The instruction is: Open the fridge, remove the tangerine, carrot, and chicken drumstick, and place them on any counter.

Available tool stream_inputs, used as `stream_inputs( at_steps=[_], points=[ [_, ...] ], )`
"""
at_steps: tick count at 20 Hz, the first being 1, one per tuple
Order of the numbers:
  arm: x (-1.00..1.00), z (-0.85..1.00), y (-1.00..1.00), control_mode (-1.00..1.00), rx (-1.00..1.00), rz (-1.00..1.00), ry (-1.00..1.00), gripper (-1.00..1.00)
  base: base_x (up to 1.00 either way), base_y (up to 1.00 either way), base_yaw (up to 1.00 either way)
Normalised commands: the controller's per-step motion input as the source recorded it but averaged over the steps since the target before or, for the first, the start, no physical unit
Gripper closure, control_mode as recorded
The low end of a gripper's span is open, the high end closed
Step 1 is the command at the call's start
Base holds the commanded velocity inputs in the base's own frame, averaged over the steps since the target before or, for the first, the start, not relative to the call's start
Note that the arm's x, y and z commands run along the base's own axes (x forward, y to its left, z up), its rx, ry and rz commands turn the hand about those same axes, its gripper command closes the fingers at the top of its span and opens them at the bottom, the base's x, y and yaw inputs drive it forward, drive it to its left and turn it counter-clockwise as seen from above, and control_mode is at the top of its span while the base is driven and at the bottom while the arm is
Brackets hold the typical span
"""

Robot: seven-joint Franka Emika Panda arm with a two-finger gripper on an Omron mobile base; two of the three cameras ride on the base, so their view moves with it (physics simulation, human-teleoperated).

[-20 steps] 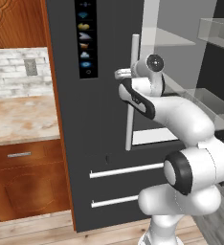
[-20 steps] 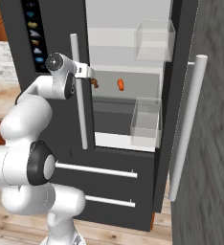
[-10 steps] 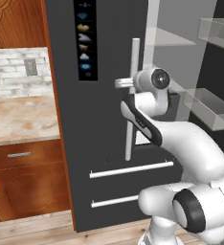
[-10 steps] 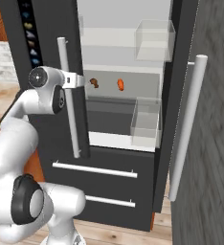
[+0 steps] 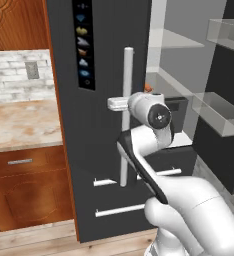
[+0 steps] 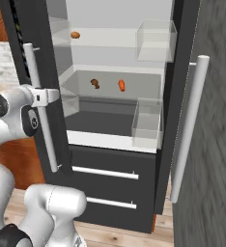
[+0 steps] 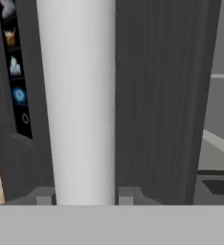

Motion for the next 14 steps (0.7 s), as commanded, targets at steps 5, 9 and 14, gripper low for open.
stream_inputs(
  at_steps=[5,9,14],
  points=[
    [-0.9,0.69,0.77,-1.0,0.0,-0.03,0.15,1.0,0.0,0.0,0.0],
    [-0.63,0.16,0.62,-1.0,-0.09,-0.13,0.01,1.0,0.0,0.0,0.0],
    [-0.13,0.0,0.01,-1.0,0.0,-0.03,-0.05,-1.0,0.0,0.0,0.0]
  ],
)
